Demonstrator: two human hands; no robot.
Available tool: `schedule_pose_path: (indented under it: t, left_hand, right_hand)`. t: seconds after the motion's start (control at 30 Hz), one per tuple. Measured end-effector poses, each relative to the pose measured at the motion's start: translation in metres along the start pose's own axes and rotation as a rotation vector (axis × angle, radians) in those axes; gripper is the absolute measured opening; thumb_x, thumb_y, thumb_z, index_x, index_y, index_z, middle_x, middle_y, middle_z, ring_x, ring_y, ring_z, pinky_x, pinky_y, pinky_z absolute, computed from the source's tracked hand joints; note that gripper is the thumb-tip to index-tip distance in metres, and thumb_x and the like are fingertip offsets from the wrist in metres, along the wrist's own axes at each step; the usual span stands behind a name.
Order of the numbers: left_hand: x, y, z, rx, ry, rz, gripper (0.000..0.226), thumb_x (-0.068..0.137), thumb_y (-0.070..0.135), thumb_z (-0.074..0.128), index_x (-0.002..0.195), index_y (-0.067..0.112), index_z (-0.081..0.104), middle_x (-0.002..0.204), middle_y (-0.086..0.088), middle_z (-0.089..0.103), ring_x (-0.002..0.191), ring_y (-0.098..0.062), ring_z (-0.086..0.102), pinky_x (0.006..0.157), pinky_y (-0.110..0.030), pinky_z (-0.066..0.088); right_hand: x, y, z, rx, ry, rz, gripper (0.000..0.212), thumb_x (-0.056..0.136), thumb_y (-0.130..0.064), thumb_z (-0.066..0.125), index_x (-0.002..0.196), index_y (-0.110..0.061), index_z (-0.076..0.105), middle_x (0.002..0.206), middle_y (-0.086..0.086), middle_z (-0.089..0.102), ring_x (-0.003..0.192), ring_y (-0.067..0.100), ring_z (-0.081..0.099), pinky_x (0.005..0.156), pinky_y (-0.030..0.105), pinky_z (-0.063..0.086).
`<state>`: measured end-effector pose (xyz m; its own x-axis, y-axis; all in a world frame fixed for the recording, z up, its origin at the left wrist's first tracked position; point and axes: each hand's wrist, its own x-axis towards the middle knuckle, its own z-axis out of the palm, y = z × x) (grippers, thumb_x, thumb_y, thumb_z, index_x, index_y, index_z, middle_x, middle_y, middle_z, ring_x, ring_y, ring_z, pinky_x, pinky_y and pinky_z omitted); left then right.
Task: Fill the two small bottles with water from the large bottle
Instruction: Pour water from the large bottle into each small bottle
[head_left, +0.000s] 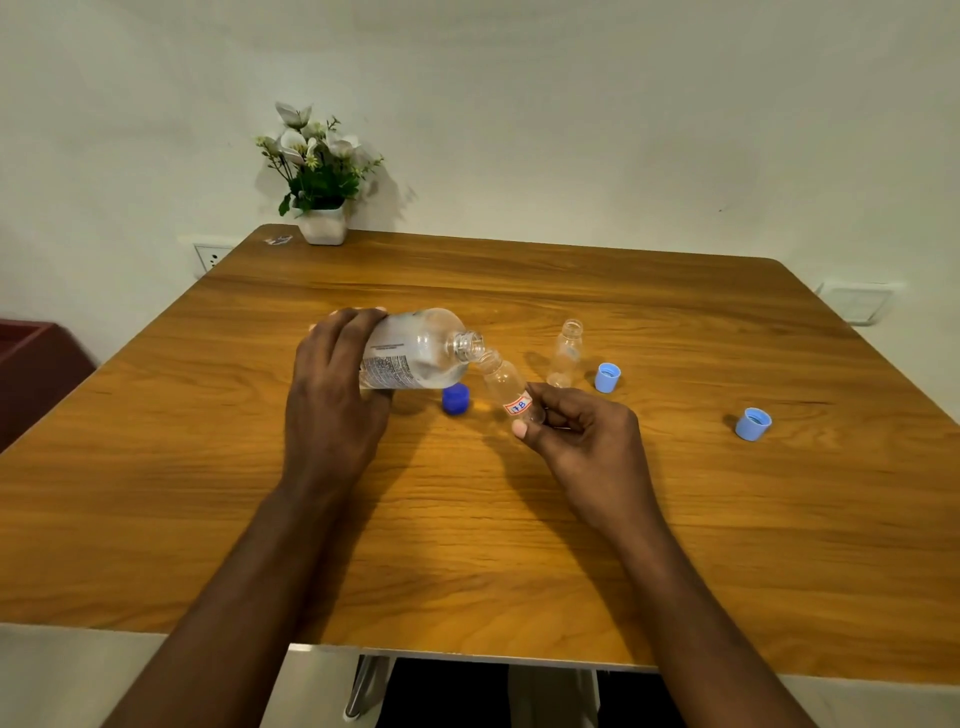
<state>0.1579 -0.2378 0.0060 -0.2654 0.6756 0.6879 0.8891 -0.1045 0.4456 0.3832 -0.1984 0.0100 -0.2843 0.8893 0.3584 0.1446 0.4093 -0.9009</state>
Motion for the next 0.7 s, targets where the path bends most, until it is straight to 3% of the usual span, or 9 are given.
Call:
schedule_pose_path:
  t: [0.13,0.33,0.53,0.7]
  left_hand:
    - [0.0013,-0.0010,-0.0018,0.033,0.015,0.019,0.072,0.069,-0.008,0.072,0.135,0.010,0.048,0.132,-0.013,0.051,0.124,-0.032,0.046,0.101,-0.044,0.043]
    - [0.0025,-0.0016,-0.0040,0.067,0.044,0.044,0.072,0.069,-0.010,0.071,0.135,0.011,0.048,0.131,-0.015,0.050,0.124,-0.031,0.044,0.104,-0.055,0.040]
    - [0.0038,-0.0034,-0.0050,0.095,0.073,0.053,0.070,0.070,-0.014,0.067,0.134,0.007,0.050,0.130,-0.017,0.051,0.126,-0.033,0.043,0.114,-0.032,0.026]
    - [0.0034,-0.0020,-0.0055,0.095,0.080,0.064,0.071,0.068,-0.016,0.065,0.134,0.006,0.050,0.130,-0.018,0.050,0.127,-0.032,0.042,0.114,-0.044,0.031]
  right_hand:
    - [-0.0005,0.0006,0.0007,0.029,-0.020,0.026,0.040,0.077,0.000,0.076,0.114,-0.014,0.070,0.093,-0.017,0.072,0.096,0.004,0.069,0.090,0.030,0.055]
    - [-0.0008,-0.0035,-0.0003,0.047,-0.080,0.023,0.047,0.080,0.004,0.072,0.100,-0.039,0.066,0.087,-0.031,0.071,0.093,-0.004,0.068,0.084,0.015,0.052]
    - [-0.0008,-0.0035,0.0007,0.072,-0.100,0.019,0.049,0.080,0.006,0.071,0.099,-0.039,0.066,0.086,-0.032,0.070,0.091,-0.006,0.068,0.082,0.013,0.051]
    - [-0.0005,-0.0017,0.0014,0.061,-0.094,0.032,0.046,0.081,0.003,0.071,0.096,-0.040,0.067,0.086,-0.025,0.072,0.089,-0.002,0.068,0.084,0.021,0.054]
